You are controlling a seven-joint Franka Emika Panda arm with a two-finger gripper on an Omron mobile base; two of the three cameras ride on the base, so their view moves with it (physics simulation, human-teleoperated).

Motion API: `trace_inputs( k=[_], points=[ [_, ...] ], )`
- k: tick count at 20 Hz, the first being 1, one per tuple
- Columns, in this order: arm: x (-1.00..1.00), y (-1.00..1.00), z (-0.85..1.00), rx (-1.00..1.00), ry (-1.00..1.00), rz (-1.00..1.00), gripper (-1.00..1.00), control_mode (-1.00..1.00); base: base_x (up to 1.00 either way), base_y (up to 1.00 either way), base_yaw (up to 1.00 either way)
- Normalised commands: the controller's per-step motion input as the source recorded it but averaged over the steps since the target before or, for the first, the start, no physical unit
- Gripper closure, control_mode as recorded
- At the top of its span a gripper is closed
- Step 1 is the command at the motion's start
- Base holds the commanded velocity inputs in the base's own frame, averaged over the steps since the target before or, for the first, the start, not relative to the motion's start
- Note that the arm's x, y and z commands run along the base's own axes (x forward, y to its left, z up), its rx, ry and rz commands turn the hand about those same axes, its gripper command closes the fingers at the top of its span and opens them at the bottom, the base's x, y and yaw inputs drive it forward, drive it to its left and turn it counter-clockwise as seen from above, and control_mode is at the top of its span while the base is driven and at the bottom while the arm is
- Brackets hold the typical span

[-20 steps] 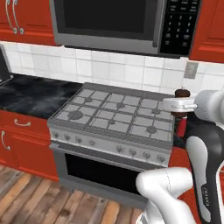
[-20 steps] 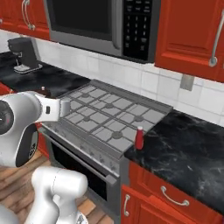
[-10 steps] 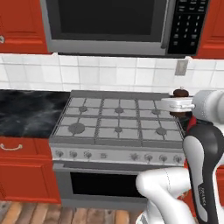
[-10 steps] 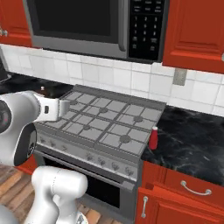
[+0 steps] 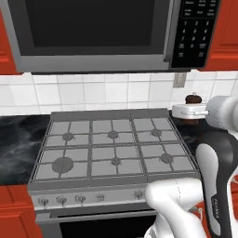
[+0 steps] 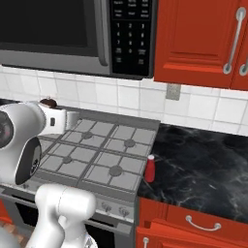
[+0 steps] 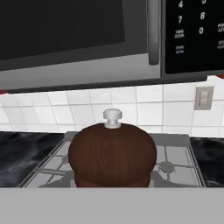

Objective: Take 2 condiments from the cabinet and move them on the counter near the stove.Make sure the condiments are lined up with each other, next to each other.

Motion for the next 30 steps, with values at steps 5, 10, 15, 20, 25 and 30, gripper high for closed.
trace_inputs(
  k=[5, 10, 15, 20, 25, 30],
  points=[
    [0.00, 0.00, 0.00, 0.00, 0.00, 0.00, 1.00, 1.00, 0.87, 0.43, -0.02],
    [0.00, 0.00, 0.00, 0.00, 0.00, 0.00, 1.00, 1.00, 0.39, 0.13, -0.02],
    [0.00, 0.00, 0.00, 0.00, 0.00, 0.00, 1.00, 1.00, 0.00, 0.02, 0.00],
    [-0.05, -0.27, -0.32, 0.00, 0.11, 0.05, 1.00, -1.00, 0.01, 0.00, 0.00],
    [-0.16, -0.53, -0.51, -0.05, 0.17, 0.24, 1.00, -1.00, 0.00, 0.00, 0.00],
    [-0.36, -0.58, -0.47, -0.01, 0.00, 0.34, 1.00, -1.00, 0.00, 0.00, 0.00]
  ],
)
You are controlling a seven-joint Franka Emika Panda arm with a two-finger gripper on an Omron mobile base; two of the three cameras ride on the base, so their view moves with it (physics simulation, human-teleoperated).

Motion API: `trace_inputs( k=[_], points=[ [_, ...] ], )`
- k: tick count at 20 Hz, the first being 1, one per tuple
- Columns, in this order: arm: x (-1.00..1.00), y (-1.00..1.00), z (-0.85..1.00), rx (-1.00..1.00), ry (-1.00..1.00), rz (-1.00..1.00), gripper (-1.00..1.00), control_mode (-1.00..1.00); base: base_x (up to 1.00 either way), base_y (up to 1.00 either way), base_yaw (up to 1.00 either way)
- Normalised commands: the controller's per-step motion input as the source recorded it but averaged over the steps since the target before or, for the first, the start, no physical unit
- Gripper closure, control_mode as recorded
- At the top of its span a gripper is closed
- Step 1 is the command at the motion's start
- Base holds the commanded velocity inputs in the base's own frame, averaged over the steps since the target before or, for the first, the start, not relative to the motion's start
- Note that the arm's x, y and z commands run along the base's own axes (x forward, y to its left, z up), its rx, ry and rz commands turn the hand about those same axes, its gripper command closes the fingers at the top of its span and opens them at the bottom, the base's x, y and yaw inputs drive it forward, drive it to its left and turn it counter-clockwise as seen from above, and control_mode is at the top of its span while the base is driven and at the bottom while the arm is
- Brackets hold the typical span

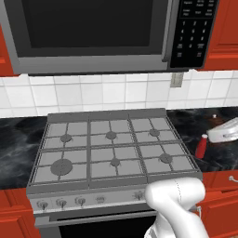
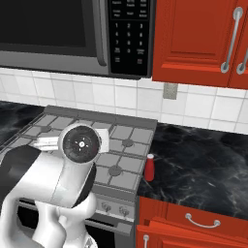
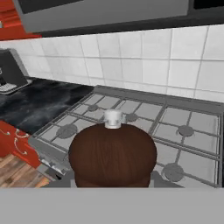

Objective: Take 2 condiments from the cabinet and move them on the counter near the stove.Make sure the condiments are lined up with each other, next to each other.

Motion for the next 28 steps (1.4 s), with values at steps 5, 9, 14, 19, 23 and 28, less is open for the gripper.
trace_inputs(
  k=[5, 9, 14, 19, 23, 28],
  points=[
    [-0.06, -0.50, -0.46, 0.01, 0.00, 0.31, 1.00, -1.00, 0.00, 0.00, 0.00],
    [0.00, -0.33, -0.50, 0.00, -0.12, 0.09, 1.00, -1.00, 0.00, 0.00, 0.00],
    [-0.01, -0.34, -0.57, 0.00, -0.23, 0.12, 1.00, -1.00, 0.00, 0.00, 0.00],
    [0.00, -0.67, -0.29, 0.07, -0.08, 0.11, 1.00, -1.00, 0.00, 0.00, 0.00],
    [0.00, -0.54, -0.18, 0.08, 0.00, 0.07, 1.00, -1.00, 0.00, 0.00, 0.00],
    [0.00, -0.40, -0.46, 0.10, -0.07, 0.07, 1.00, -1.00, 0.00, 0.00, 0.00]
  ],
)
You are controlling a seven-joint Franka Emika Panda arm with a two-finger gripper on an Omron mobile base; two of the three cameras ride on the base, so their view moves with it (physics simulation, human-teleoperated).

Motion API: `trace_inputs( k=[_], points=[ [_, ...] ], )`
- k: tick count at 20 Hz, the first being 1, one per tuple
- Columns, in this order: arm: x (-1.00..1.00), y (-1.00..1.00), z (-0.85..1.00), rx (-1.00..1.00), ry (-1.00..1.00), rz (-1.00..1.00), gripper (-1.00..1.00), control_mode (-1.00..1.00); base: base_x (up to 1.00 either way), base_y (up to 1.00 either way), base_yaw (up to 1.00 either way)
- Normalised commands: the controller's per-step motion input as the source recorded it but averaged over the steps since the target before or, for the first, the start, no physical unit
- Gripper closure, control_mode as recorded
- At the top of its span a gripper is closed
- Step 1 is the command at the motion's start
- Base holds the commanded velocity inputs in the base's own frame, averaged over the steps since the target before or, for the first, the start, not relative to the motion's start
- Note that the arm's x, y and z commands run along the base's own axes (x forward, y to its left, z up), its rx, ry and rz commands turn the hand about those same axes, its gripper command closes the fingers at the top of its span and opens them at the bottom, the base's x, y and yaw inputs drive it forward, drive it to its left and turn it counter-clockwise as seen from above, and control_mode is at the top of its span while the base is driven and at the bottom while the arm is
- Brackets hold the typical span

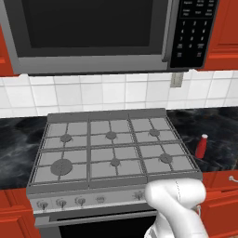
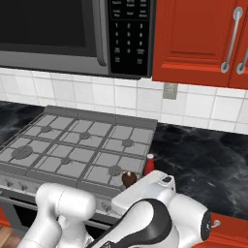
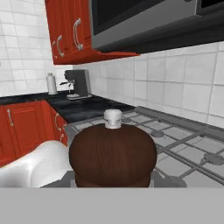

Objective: Take 2 condiments from the cabinet and move them on the counter near the stove.Make sure the condiments are lined up with each other, next to each other.

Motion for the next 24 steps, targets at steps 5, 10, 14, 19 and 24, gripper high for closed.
trace_inputs(
  k=[5, 10, 14, 19, 24],
  points=[
    [0.02, -0.14, -0.43, 0.03, -0.14, 0.09, 1.00, -1.00, 0.00, 0.00, 0.00],
    [0.14, -0.11, -0.05, 0.05, -0.03, 0.12, 1.00, -1.00, 0.00, 0.00, 0.00],
    [0.21, -0.05, -0.06, 0.01, 0.00, 0.10, 1.00, -1.00, 0.00, 0.00, 0.00],
    [0.42, -0.16, -0.10, 0.01, 0.00, 0.04, 1.00, -1.00, 0.00, 0.00, 0.00],
    [0.41, -0.17, -0.13, 0.01, 0.00, 0.00, 1.00, -1.00, 0.00, 0.00, 0.00]
  ],
)
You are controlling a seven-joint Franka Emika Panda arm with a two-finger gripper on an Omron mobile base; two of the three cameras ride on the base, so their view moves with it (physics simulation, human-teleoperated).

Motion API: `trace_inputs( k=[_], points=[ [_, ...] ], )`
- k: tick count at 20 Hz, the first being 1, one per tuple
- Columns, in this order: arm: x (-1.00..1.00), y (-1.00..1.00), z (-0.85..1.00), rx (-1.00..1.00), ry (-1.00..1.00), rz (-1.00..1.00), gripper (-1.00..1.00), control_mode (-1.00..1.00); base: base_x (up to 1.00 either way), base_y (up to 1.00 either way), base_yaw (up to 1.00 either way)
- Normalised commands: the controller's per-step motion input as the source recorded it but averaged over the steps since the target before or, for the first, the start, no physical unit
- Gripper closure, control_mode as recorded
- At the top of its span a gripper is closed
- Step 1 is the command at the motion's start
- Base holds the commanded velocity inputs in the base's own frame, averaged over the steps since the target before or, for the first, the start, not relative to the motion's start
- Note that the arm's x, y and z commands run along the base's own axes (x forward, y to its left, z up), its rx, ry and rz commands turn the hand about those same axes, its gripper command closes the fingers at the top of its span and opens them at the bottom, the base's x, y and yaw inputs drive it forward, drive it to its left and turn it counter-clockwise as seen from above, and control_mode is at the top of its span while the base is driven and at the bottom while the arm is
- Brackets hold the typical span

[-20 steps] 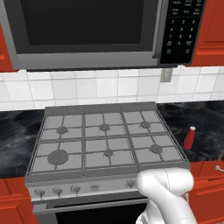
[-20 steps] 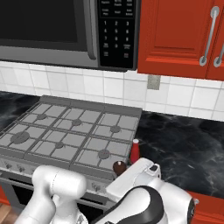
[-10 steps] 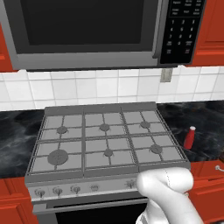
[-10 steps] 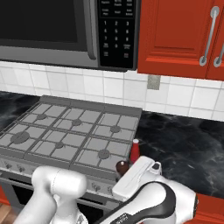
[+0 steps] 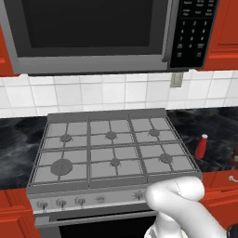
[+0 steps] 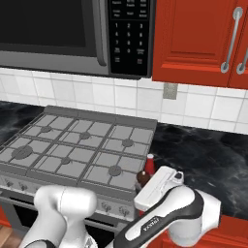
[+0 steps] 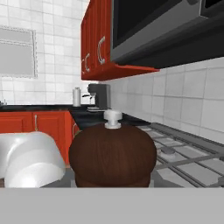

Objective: Take 2 condiments from the cabinet and move them on the counter near the stove.Make sure the condiments are lined up with each other, next to each other.

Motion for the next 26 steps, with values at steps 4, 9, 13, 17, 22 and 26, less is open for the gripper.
trace_inputs(
  k=[4, 9, 13, 17, 22, 26],
  points=[
    [0.42, -0.03, -0.24, 0.00, 0.00, 0.00, 1.00, -1.00, 0.00, 0.00, 0.00],
    [0.41, 0.00, -0.23, 0.00, 0.00, 0.00, 1.00, -1.00, 0.00, 0.00, 0.00],
    [0.42, 0.00, -0.26, 0.00, 0.00, 0.00, 1.00, -1.00, 0.00, 0.00, 0.00],
    [0.39, 0.00, -0.29, 0.00, 0.00, 0.00, 1.00, -1.00, 0.00, 0.00, 0.00],
    [0.35, -0.03, -0.25, 0.00, 0.00, 0.00, 1.00, -1.00, 0.00, 0.00, 0.00],
    [0.25, -0.14, -0.25, 0.00, 0.00, 0.00, 1.00, -1.00, 0.00, 0.00, 0.00]
  ],
)
